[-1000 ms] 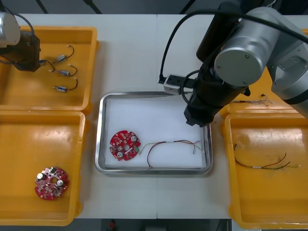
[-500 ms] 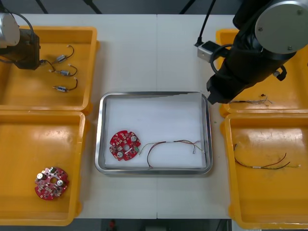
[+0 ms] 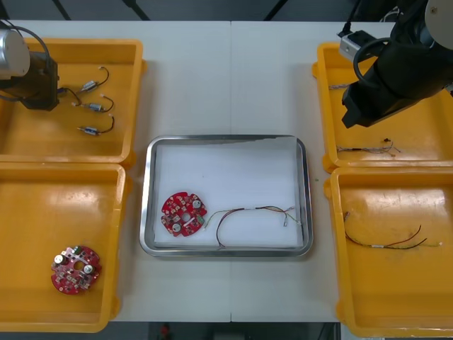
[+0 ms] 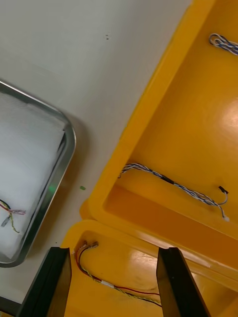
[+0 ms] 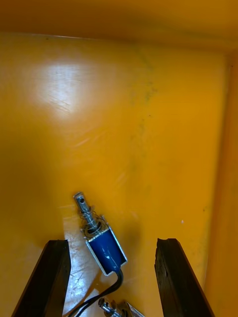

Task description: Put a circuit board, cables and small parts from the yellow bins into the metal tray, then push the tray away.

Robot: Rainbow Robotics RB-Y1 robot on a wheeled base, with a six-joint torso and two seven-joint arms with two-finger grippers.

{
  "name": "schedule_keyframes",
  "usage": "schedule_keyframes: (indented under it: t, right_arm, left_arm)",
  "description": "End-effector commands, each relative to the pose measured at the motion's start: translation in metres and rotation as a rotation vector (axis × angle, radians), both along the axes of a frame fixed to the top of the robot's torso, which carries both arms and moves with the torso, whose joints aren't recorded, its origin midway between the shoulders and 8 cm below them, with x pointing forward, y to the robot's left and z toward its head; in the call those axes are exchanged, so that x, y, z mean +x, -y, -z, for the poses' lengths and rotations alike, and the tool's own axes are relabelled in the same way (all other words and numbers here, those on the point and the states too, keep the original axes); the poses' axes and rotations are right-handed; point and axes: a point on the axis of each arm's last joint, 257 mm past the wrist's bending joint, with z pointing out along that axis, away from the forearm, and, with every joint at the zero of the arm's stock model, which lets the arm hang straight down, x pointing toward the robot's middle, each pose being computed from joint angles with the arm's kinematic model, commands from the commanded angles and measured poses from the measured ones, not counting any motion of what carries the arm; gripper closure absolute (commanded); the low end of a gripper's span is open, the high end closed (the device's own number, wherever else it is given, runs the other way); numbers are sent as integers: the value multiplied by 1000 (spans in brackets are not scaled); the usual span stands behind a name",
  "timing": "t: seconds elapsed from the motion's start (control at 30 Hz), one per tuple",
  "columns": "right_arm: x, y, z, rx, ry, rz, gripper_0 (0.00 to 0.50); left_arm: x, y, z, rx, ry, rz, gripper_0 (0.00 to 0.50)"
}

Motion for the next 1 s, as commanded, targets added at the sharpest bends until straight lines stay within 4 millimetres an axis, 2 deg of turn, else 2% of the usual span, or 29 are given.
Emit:
schedule_keyframes:
  t: [0.03, 0.17, 0.5, 0.77, 1.0]
  right_arm:
    - [8, 38, -15, 5, 26, 126, 0]
    - [16, 49, -18, 22, 34, 173, 0]
    - [36, 48, -16, 83, 69, 221, 0]
    - [49, 46, -4, 109, 71, 266, 0]
    - [56, 56, 3, 104, 73, 342, 0]
  left_arm:
    - [-5, 3, 19, 3, -23, -8, 0]
    - [-7, 4, 24, -1, -31, -5, 0]
    - [-16, 2, 43, 25, -68, 13, 0]
    - [-17, -8, 42, 161, -95, 94, 0]
    - [-21, -20, 46, 260, -126, 123, 0]
